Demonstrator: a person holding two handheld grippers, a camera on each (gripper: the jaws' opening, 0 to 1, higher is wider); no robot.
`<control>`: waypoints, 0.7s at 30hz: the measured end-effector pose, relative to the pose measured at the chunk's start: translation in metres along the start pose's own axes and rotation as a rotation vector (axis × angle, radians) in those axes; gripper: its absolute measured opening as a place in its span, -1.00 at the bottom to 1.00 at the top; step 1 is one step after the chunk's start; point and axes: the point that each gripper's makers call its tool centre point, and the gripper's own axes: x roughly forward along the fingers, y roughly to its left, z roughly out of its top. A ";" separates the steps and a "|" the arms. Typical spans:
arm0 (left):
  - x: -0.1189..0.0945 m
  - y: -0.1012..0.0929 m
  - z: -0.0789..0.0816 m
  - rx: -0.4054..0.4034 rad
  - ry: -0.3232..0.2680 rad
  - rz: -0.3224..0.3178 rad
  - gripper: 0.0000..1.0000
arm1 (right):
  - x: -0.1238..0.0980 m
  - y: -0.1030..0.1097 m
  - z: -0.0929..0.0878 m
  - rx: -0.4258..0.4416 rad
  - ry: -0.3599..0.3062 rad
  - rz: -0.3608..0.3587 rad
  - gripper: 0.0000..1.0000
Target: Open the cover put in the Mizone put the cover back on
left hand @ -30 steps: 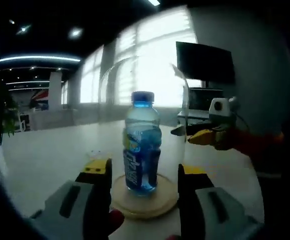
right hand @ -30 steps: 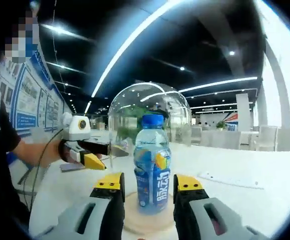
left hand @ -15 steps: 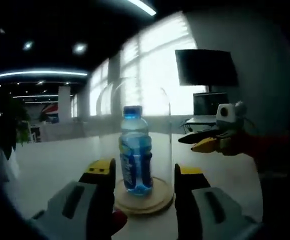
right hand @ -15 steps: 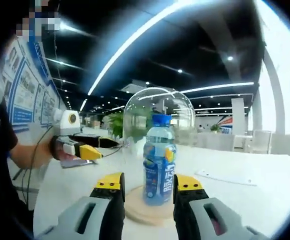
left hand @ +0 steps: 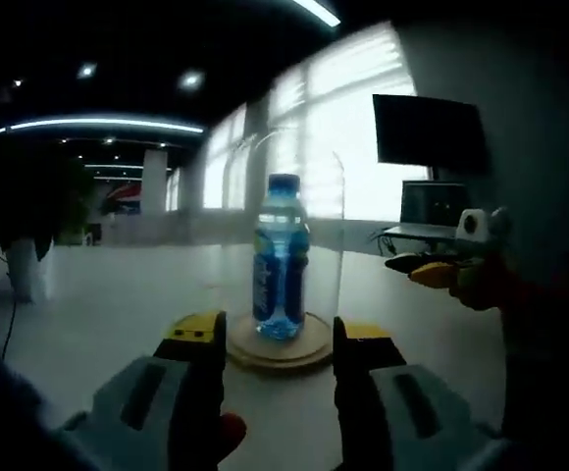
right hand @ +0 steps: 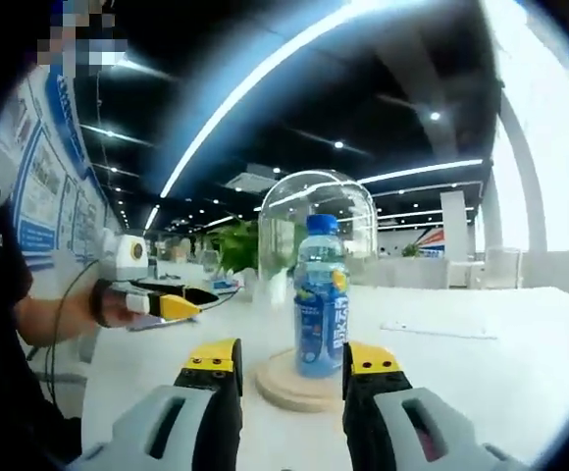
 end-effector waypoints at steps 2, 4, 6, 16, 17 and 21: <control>-0.003 0.000 0.000 0.000 -0.011 0.006 -0.25 | -0.003 0.002 0.000 -0.005 -0.006 -0.008 -0.41; -0.006 0.000 -0.002 -0.014 -0.016 0.014 -0.25 | -0.005 0.005 -0.001 -0.014 -0.009 -0.014 -0.45; -0.008 0.000 -0.004 -0.017 -0.020 0.023 -0.25 | -0.008 0.007 -0.001 -0.010 -0.016 -0.018 -0.46; -0.018 0.006 -0.018 -0.019 -0.047 0.027 -0.34 | -0.018 0.002 -0.014 0.038 -0.022 -0.089 -0.55; -0.019 0.008 -0.022 -0.026 -0.046 0.030 -0.35 | -0.020 0.001 -0.015 0.040 -0.024 -0.095 -0.55; -0.022 0.013 -0.035 -0.068 -0.040 0.043 -0.40 | -0.025 -0.006 -0.028 0.041 -0.010 -0.141 -0.57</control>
